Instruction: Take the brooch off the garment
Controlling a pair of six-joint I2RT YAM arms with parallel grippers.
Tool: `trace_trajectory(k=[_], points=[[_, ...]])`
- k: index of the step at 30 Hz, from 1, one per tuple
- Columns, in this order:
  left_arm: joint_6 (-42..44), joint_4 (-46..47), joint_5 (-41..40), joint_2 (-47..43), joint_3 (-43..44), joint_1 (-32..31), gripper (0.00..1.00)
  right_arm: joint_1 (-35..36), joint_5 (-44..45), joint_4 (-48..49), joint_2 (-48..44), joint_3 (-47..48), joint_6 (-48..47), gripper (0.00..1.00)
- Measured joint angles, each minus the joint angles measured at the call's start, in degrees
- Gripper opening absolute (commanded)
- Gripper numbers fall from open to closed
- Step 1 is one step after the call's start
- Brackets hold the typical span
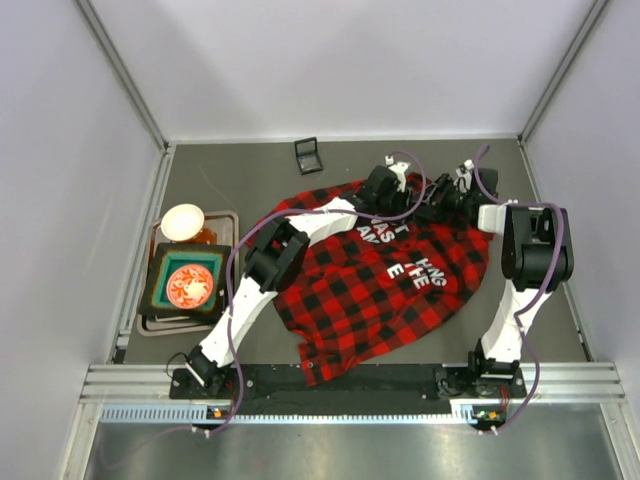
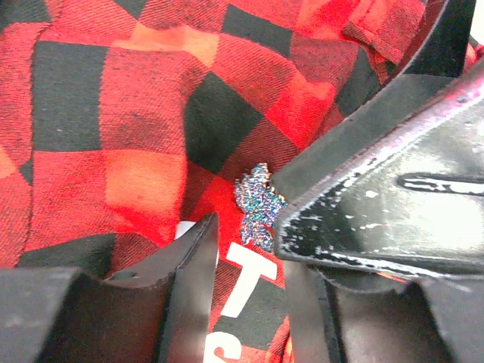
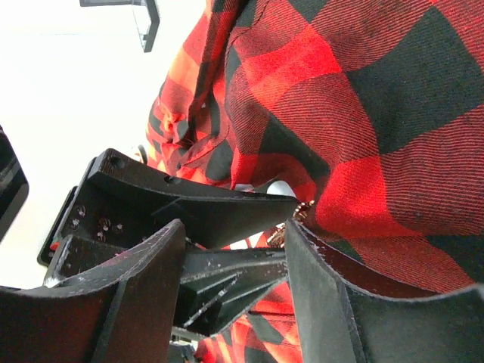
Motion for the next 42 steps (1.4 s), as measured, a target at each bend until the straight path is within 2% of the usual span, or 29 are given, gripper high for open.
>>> trace_trajectory(k=[4, 14, 24, 31, 42], points=[[-0.7, 0.1, 0.2, 0.0, 0.0, 0.5, 0.36, 0.0, 0.2, -0.2, 0.0, 0.0, -0.3, 0.60], [-3.6, 2.9, 3.1, 0.0, -2.1, 1.4, 0.35, 0.0, 6.4, -7.5, -4.3, 0.0, -7.3, 0.62], [-7.6, 6.3, 6.8, 0.0, -3.8, 2.7, 0.33, 1.5, 9.1, -9.1, -4.5, 0.0, -8.5, 0.54], [-8.6, 7.6, 8.3, -0.1, -4.7, 2.9, 0.38, 2.0, 9.3, -8.9, -4.1, 0.1, -7.6, 0.50], [-10.2, 9.9, 11.3, -1.0, -6.7, 3.5, 0.55, 2.7, 9.7, -7.3, 0.0, 1.2, -2.0, 0.50]])
